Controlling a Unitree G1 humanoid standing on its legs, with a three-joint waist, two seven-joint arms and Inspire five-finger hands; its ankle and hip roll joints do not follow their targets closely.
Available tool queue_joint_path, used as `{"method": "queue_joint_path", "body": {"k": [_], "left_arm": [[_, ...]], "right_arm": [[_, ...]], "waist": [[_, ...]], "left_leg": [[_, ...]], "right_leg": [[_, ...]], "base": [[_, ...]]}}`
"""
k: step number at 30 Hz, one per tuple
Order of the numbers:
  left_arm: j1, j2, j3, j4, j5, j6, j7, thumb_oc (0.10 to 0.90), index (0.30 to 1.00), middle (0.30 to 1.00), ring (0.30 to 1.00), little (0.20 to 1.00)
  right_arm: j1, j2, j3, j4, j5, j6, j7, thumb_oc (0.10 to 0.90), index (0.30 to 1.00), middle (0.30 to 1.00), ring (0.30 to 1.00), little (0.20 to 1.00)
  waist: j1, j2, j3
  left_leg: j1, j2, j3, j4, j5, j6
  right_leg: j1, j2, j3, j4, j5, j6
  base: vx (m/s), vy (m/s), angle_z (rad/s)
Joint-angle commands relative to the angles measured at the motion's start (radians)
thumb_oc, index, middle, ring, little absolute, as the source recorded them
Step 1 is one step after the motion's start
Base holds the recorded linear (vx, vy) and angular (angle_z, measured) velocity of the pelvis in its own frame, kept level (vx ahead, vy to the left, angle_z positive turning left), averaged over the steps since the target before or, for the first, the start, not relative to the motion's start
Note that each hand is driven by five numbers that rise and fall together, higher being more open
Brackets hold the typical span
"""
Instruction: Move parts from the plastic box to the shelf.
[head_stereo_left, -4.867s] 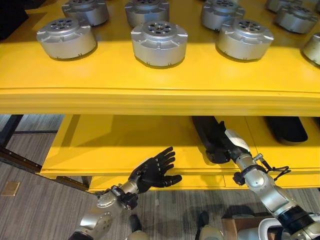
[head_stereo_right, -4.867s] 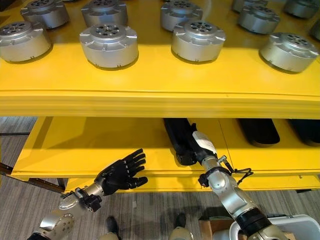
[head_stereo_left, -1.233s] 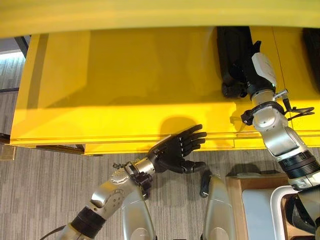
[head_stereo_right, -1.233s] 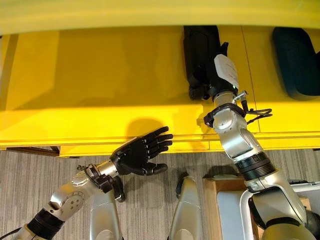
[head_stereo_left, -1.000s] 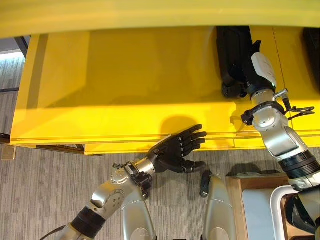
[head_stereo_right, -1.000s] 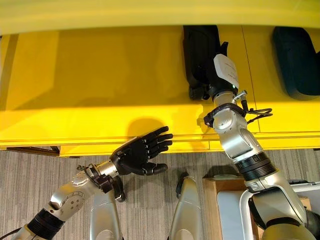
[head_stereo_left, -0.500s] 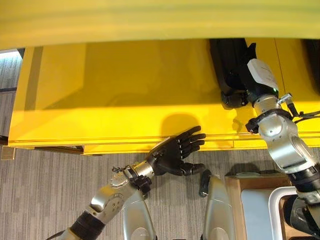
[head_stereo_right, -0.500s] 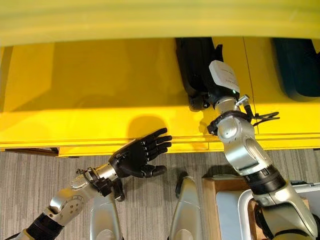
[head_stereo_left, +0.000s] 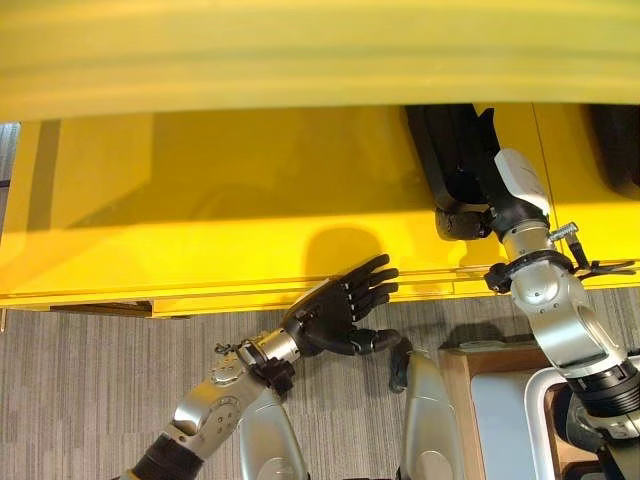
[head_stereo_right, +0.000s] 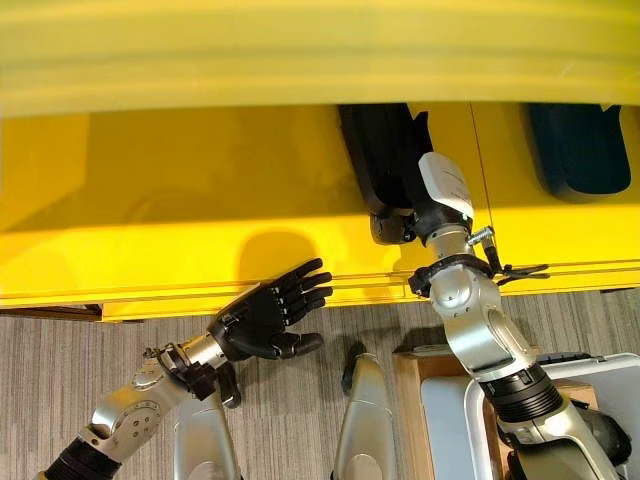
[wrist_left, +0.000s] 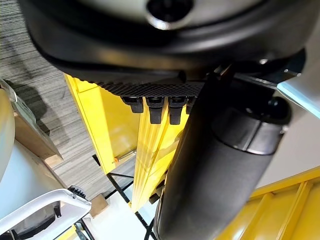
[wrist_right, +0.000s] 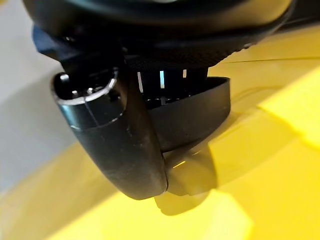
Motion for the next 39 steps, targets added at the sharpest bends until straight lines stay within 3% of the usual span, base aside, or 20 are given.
{"method": "queue_joint_path", "body": {"k": [1,11,39], "left_arm": [[-0.055,-0.030,0.069,-0.060,-0.020,-0.092,0.025,0.900,1.000,1.000,1.000,1.000],[-0.089,-0.049,0.065,-0.039,-0.026,-0.065,0.025,0.900,1.000,1.000,1.000,1.000],[-0.085,-0.048,0.068,-0.055,-0.031,-0.029,0.012,0.900,1.000,1.000,1.000,1.000]], "right_arm": [[0.049,0.040,0.024,0.057,0.091,-0.035,-0.076,0.900,1.000,1.000,1.000,1.000],[-0.045,0.106,0.047,0.119,0.046,-0.034,-0.073,0.900,1.000,1.000,1.000,1.000],[-0.055,0.102,0.064,0.073,0.015,0.006,-0.032,0.900,1.000,1.000,1.000,1.000]], "waist": [[-0.014,0.026,-0.022],[-0.005,0.040,-0.029],[0.002,0.041,-0.027]], "left_leg": [[0.060,-0.029,0.062,-0.098,-0.018,0.043],[0.063,-0.035,0.057,-0.093,-0.022,0.042],[0.079,-0.034,0.065,-0.124,0.002,0.036]], "right_leg": [[0.039,0.019,-0.021,0.146,-0.170,-0.019],[0.036,0.008,-0.021,0.161,-0.173,-0.022],[0.048,-0.001,-0.031,0.140,-0.155,-0.015]], "base": [[0.00,0.000,0.00],[0.01,0.005,-0.03],[0.00,0.000,0.00]]}}
